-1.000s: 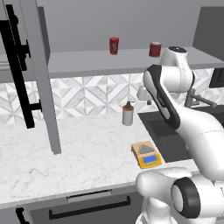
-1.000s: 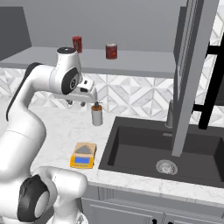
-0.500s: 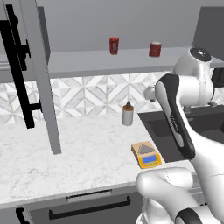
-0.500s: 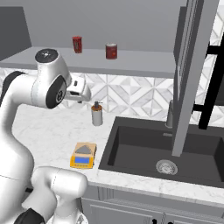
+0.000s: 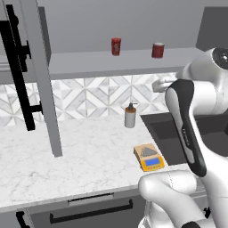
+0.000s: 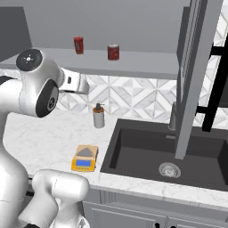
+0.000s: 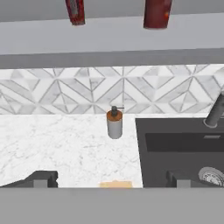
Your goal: Pick the canned food and place it on the digital scale for weighing, and close the cabinet.
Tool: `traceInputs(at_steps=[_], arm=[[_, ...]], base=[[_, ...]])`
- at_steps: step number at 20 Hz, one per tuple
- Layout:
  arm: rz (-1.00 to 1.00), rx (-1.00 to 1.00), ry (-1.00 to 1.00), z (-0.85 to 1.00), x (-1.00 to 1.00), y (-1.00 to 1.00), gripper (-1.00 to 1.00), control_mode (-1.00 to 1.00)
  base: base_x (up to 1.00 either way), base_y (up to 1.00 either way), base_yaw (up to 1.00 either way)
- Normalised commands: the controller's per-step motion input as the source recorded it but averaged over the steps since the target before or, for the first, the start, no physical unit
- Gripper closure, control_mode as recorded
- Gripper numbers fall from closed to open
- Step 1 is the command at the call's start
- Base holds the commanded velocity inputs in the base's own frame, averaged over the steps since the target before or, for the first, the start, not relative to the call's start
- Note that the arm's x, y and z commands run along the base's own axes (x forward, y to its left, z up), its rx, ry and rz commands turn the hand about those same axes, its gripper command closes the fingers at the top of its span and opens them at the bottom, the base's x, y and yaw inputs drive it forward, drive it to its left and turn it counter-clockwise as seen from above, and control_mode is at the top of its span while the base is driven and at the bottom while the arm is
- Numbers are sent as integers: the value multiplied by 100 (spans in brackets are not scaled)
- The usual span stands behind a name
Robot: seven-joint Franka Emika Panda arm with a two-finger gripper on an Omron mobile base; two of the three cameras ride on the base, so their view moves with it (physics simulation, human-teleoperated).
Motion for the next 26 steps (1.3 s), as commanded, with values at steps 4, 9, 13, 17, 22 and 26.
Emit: traceInputs(at_steps=[4, 9, 13, 17, 22, 26], arm=[[-10, 0, -16, 75, -28, -20, -100, -100], [-10, 0, -13, 66, -30, -32, -100, -100], [-4, 0, -17, 32, -9, -41, -100, -100], [-3, 0, -18, 40, -1, -33, -100, -100], [-2, 0, -7, 28, 12, -2, -100, -100], [0, 0, 0, 2, 46, -2, -100, -100]], base=[[0, 0, 0], [0, 0, 0], [0, 0, 0], [0, 0, 0], [0, 0, 0], [0, 0, 0]])
